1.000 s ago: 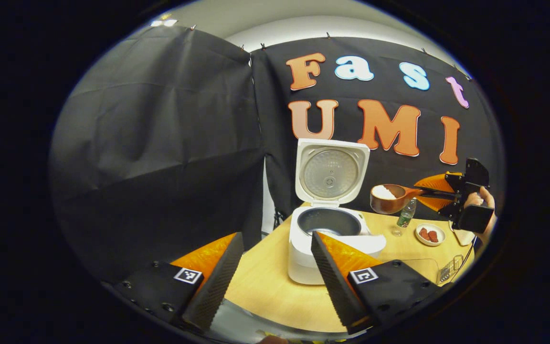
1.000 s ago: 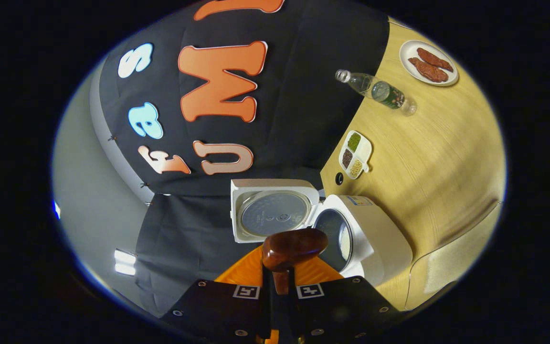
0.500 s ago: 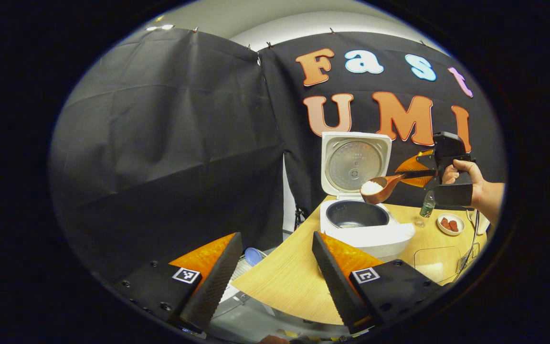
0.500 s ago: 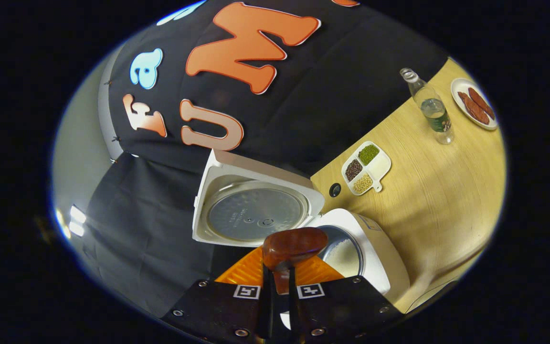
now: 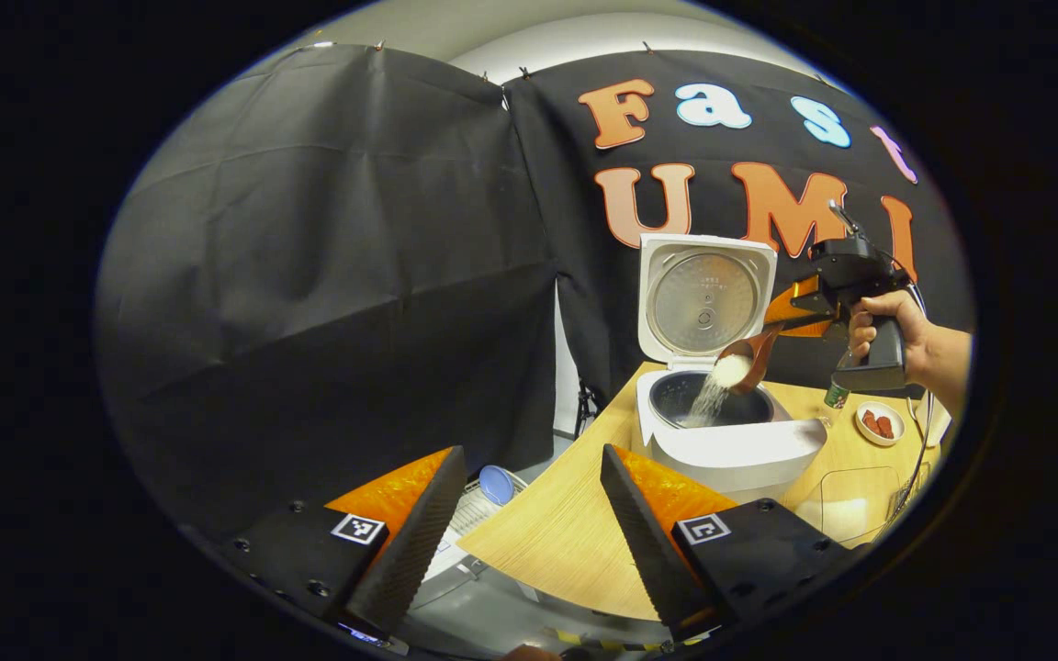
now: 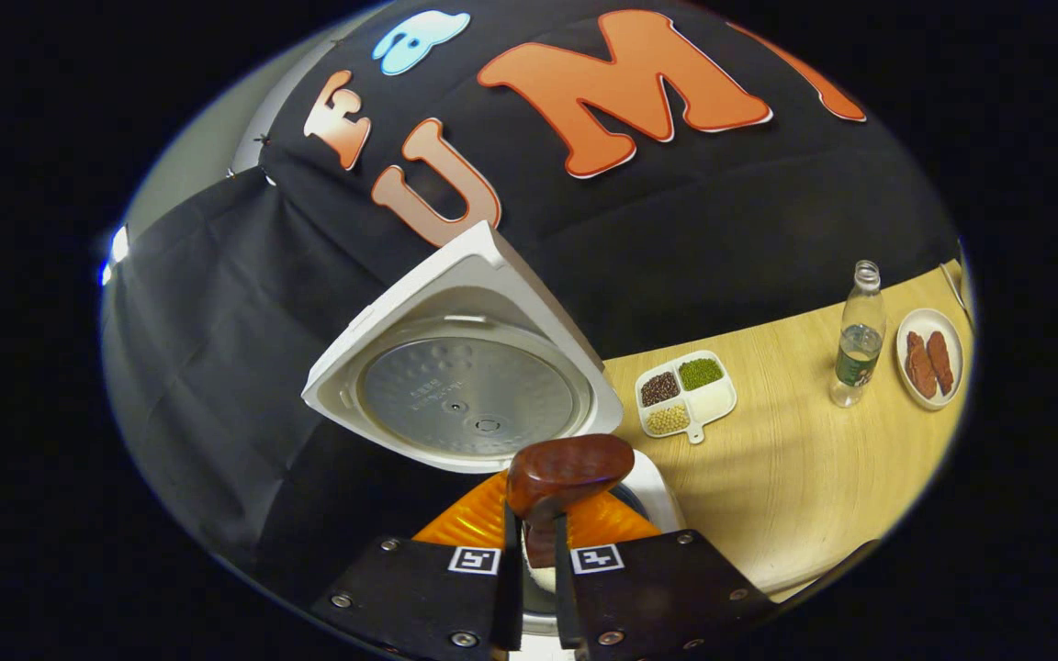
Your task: Close the left gripper, press the button to open the rice cooker; take a wooden spoon from the chopstick holder with the right hand, scoop a spoonful of rice and pour it into the rice cooker, then put the wooden spoon back into the chopstick holder.
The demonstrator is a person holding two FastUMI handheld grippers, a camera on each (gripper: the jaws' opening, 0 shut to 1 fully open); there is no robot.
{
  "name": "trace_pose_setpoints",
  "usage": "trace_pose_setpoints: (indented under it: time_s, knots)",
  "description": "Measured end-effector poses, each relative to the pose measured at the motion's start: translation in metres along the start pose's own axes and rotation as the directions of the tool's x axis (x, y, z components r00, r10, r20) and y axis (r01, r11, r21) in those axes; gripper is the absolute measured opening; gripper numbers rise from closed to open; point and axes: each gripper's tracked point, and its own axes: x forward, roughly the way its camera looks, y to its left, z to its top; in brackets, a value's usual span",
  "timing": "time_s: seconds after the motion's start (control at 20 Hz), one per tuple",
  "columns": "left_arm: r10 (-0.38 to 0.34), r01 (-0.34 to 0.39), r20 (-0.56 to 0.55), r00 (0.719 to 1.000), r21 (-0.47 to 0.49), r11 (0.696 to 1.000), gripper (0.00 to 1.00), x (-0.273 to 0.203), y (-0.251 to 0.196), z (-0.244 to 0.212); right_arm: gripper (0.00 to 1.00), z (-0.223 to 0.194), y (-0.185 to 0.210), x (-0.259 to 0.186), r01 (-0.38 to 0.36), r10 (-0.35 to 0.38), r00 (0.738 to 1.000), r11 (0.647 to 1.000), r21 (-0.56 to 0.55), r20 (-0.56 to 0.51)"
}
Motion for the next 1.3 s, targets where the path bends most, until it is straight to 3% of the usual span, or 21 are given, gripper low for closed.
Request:
trace_pose_setpoints:
  time_s: [0.2,0.45,0.9,1.3]
  knots:
    - [-0.007,0.007,-0.001,1.000,0.017,1.000,1.00,0.001,-0.001,-0.002,0.14,0.015,0.013,-0.006,0.004,0.005,0.999,0.987,-0.161,0.053]
    - [-0.003,0.003,-0.007,1.000,0.012,1.000,1.00,0.001,-0.001,-0.003,0.14,0.027,0.031,-0.016,-0.010,0.041,0.995,0.942,-0.335,0.087]
    - [0.001,-0.001,-0.006,1.000,0.015,1.000,1.00,-0.001,0.001,-0.004,0.14,0.040,0.079,-0.035,-0.039,0.163,0.976,0.781,-0.624,0.144]
    - [0.014,-0.014,-0.024,1.000,-0.001,1.000,1.00,0.003,0.010,-0.011,0.13,0.045,0.105,-0.031,-0.020,0.215,0.959,0.698,-0.716,0.183]
